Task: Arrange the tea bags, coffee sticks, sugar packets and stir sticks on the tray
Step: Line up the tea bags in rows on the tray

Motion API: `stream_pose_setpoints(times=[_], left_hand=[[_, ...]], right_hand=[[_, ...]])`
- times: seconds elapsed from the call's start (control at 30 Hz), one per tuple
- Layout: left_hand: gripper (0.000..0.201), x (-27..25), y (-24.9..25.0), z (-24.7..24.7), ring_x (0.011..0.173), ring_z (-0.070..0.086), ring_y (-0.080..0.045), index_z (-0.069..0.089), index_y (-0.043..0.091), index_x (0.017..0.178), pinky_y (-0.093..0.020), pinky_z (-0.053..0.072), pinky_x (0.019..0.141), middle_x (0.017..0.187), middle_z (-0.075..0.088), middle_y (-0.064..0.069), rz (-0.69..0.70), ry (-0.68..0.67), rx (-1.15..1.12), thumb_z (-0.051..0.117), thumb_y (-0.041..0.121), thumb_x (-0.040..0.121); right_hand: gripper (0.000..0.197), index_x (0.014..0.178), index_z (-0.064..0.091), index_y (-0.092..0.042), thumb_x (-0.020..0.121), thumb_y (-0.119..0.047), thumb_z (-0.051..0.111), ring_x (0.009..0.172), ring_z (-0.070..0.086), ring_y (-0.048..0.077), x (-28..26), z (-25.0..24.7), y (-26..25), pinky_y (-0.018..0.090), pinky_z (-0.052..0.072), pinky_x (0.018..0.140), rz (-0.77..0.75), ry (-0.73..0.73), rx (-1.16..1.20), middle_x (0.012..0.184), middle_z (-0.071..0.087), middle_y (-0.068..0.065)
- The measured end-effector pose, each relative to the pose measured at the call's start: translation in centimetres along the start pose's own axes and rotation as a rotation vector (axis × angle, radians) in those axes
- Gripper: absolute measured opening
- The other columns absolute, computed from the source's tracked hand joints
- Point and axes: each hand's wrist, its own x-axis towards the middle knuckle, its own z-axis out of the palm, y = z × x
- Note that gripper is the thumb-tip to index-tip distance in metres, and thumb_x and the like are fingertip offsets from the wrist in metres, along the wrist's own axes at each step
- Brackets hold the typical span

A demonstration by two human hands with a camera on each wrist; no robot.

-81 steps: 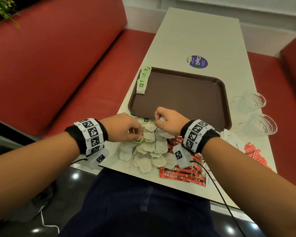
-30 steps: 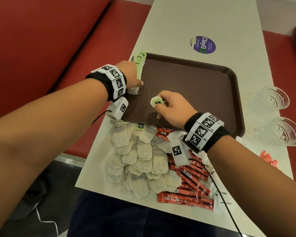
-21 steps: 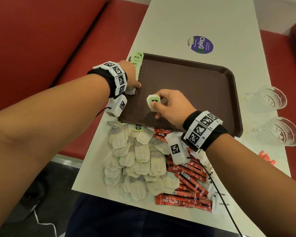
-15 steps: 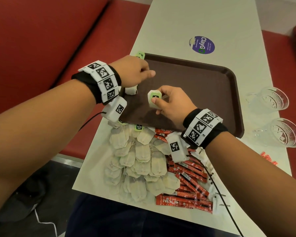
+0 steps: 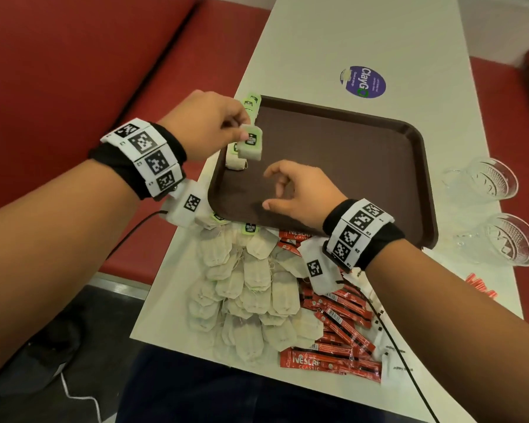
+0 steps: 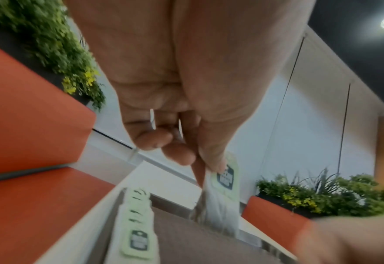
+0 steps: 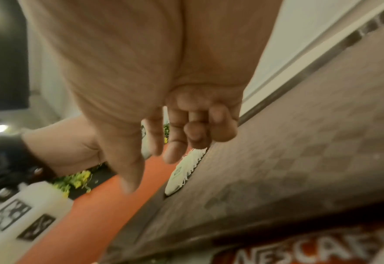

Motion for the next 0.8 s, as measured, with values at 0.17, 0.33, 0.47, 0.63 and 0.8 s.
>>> stream_pose_setpoints(times=[0.17,0.33,0.47,0.63,0.8], left_hand=[[0.023,1.2,-2.3,0.4,0.089,0.062,-0.014,0.068,0.026,0.111,-0.027,0.044,0.081,0.093,0.068,0.010,-0.098,-0.313,0.174,0.070,0.037,0.090],[0.022,2.6,-3.5,2.6,0.088,0.060,-0.014,0.070,0.023,0.106,-0.028,0.045,0.080,0.090,0.066,0.008,-0.193,-0.283,0.150,0.073,0.037,0.088],[0.021,3.6,-3.6,3.2,0.088,0.060,-0.018,0.072,0.019,0.096,-0.031,0.048,0.076,0.093,0.068,0.000,-0.254,-0.248,0.161,0.075,0.036,0.086],[0.038,4.4,-2.5,3.4,0.094,0.061,-0.026,0.063,0.012,0.102,-0.034,0.046,0.071,0.093,0.064,-0.004,-0.248,-0.249,0.291,0.068,0.048,0.088],[0.062,5.1,-1.1,4.6,0.071,0.059,-0.024,0.061,0.006,0.082,-0.033,0.045,0.057,0.078,0.062,-0.007,-0.232,-0.333,0.415,0.059,0.068,0.084]], right_hand=[[0.040,0.116,0.069,-0.031,0.078,-0.031,0.081,0.058,0.054,0.003,-0.5,0.4,-1.1,0.024,0.046,0.066,-0.114,-0.376,-0.228,0.063,0.058,-0.010],[0.060,0.136,0.058,-0.036,0.080,-0.029,0.080,0.056,0.045,0.001,-0.2,1.0,-1.9,0.026,0.044,0.065,-0.159,-0.513,-0.366,0.062,0.049,-0.013],[0.052,0.132,0.062,-0.035,0.083,-0.030,0.077,0.058,0.041,-0.002,0.0,1.3,-1.9,0.018,0.033,0.055,-0.178,-0.535,-0.427,0.066,0.046,-0.017],[0.034,0.114,0.070,-0.029,0.080,-0.024,0.075,0.061,0.046,0.001,0.1,1.7,-1.8,0.025,0.042,0.065,-0.133,-0.502,-0.405,0.066,0.049,-0.015],[0.014,0.083,0.063,-0.024,0.081,-0.022,0.076,0.058,0.047,0.004,-0.2,1.4,-1.8,0.031,0.050,0.070,-0.121,-0.442,-0.345,0.060,0.049,-0.011]])
